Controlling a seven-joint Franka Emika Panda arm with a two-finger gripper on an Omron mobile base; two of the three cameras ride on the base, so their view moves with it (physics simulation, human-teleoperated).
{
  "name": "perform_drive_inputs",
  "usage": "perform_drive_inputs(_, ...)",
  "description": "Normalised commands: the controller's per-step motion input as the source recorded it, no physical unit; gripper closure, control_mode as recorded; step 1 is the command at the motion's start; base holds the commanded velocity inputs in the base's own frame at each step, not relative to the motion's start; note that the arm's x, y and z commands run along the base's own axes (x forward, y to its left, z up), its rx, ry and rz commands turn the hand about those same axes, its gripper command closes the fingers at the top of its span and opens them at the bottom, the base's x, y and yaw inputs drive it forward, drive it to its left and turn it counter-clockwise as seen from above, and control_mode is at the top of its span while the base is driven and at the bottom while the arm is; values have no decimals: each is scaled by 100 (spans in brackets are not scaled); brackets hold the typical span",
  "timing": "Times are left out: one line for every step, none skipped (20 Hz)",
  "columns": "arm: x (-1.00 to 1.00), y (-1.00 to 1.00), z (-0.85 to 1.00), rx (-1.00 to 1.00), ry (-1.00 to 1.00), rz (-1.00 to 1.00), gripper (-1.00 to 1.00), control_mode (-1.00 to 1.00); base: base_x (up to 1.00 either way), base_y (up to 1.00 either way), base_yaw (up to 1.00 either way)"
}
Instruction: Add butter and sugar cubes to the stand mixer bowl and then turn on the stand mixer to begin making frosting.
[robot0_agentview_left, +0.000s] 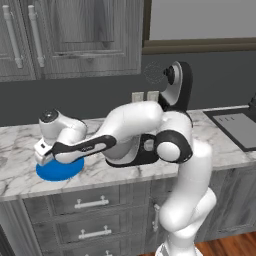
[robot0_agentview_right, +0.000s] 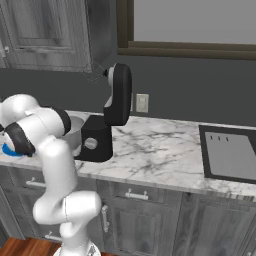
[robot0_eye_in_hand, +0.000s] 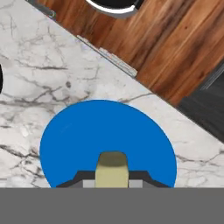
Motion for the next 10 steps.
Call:
perform_drive_inputs(-46,-73,100,1,-16,-3,100,-100,0,0,0)
perform_drive_inputs(-39,-81,100,0,-15,-3,100,-100,0,0,0)
perform_drive_inputs(-31,-84,100,0,-12,-4,100,-100,0,0,0)
perform_drive_inputs(-20,-89,100,0,-7,-5,100,-100,0,0,0)
perform_drive_inputs(-11,-89,100,0,-3,-7,100,-100,0,0,0)
perform_drive_inputs(0,-88,100,0,0,-7,100,-100,0,0,0)
perform_drive_inputs(0,-84,98,0,0,-9,100,-100,0,0,0)
perform_drive_inputs(0,-79,89,0,0,-9,100,-100,0,0,0)
perform_drive_inputs(0,-79,81,0,0,-10,100,-100,0,0,0)
perform_drive_inputs(15,-79,65,0,8,-9,100,-100,0,0,0)
